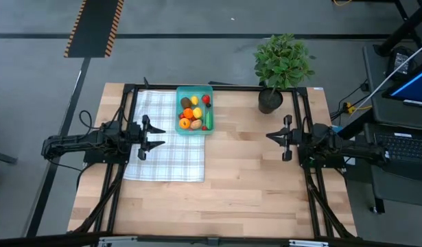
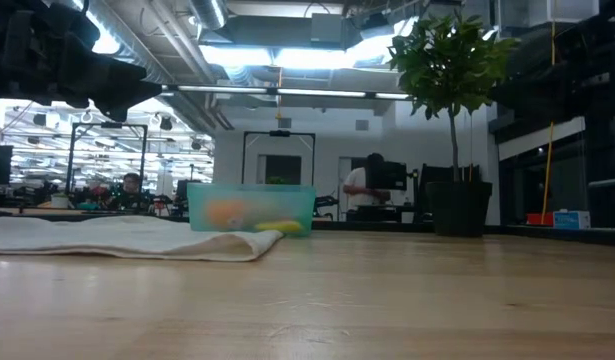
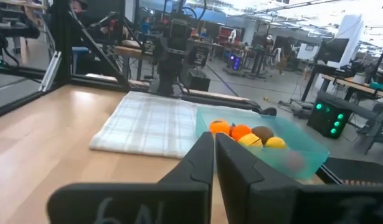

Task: Pick and placing Produce into tupperware
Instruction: Return to Home Position

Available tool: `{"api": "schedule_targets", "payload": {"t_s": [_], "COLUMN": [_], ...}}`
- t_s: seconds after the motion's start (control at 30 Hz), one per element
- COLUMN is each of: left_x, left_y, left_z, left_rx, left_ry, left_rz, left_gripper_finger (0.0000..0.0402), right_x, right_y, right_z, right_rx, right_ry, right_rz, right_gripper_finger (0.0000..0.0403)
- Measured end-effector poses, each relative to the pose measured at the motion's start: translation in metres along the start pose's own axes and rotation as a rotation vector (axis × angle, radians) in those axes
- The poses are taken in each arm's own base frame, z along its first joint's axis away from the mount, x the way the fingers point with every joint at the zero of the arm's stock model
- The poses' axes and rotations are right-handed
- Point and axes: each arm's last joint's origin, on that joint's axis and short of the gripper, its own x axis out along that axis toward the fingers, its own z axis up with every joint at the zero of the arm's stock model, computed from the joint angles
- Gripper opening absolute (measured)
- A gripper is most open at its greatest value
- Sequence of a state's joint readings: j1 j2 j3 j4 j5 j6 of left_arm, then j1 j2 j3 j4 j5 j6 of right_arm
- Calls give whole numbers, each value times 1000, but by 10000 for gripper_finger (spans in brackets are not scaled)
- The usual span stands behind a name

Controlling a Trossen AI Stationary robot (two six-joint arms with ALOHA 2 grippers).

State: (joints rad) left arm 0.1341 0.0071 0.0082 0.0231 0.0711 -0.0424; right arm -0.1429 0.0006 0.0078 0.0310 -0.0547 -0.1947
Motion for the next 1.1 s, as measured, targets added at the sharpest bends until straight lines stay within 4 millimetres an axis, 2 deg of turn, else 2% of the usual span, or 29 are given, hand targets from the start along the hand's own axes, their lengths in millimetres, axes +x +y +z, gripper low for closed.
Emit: {"api": "schedule_targets", "payload": {"t_s": [0.4,1.1], "left_x": [0,0], "left_y": [0,0], "left_z": [0,0], "left_rx": [0,0], "left_ry": [0,0], "left_rz": [0,0], "left_gripper_finger": [204,204], "right_x": [0,0], "right_y": [0,0], "right_z": [0,0], "right_rx": [166,165], "right_ry": [-1,2], "right_rz": [2,2], "right_gripper_finger": [21,21]}}
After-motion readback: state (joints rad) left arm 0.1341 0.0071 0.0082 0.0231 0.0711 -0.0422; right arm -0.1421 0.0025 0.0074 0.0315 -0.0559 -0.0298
